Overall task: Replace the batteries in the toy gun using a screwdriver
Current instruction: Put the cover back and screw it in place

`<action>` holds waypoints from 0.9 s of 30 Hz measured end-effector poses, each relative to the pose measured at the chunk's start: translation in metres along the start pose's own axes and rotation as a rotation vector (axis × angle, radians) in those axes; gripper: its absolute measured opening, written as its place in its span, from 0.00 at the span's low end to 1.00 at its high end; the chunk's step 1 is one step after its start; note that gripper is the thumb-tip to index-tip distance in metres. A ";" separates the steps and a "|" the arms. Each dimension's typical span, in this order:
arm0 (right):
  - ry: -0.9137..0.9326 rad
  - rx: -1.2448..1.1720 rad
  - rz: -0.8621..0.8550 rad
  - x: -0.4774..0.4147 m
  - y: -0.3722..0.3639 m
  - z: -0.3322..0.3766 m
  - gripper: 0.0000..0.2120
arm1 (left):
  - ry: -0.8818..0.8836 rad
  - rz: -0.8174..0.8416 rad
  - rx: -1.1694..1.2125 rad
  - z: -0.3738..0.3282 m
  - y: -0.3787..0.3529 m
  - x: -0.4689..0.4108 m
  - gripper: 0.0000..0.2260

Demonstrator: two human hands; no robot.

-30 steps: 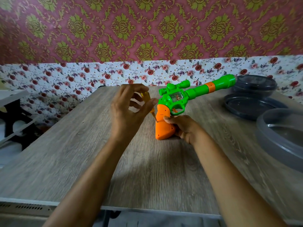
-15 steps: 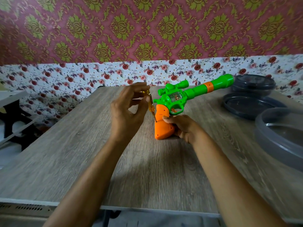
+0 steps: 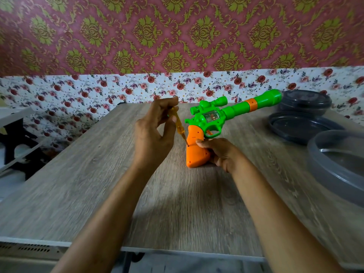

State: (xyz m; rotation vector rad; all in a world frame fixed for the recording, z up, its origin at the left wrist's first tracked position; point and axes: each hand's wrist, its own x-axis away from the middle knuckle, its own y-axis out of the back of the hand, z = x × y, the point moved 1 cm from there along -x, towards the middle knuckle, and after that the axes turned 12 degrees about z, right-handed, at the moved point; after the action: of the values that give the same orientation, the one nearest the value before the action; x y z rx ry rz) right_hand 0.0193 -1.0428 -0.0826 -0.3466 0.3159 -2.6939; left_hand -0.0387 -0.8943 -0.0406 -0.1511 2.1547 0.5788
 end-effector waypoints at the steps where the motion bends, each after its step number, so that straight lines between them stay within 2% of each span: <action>1: 0.002 0.001 0.000 0.000 0.000 0.000 0.20 | -0.005 -0.001 -0.020 0.000 0.001 0.000 0.12; 6: -0.007 0.015 -0.004 0.000 0.001 -0.001 0.20 | -0.060 -0.043 -0.123 -0.002 0.002 -0.002 0.07; 10: -0.008 0.010 -0.009 -0.001 0.001 -0.001 0.20 | -0.032 -0.089 -0.077 -0.001 0.005 -0.002 0.09; 17: -0.005 0.008 0.005 -0.002 0.001 -0.001 0.20 | -0.030 -0.035 -0.063 -0.002 0.002 0.000 0.13; 20: 0.004 0.008 0.007 -0.002 0.002 -0.002 0.20 | -0.053 -0.023 -0.061 -0.004 0.000 0.000 0.12; 24: 0.006 0.013 0.003 -0.004 0.002 -0.002 0.20 | -0.024 -0.090 -0.102 -0.001 0.002 -0.001 0.08; 27: -0.003 0.019 -0.013 -0.004 0.003 -0.003 0.20 | -0.017 -0.081 -0.091 0.000 0.004 -0.002 0.09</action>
State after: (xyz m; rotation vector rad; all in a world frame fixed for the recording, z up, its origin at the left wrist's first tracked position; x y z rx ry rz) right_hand 0.0229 -1.0433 -0.0867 -0.3481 0.2877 -2.7071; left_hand -0.0389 -0.8910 -0.0375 -0.2809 2.0962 0.6286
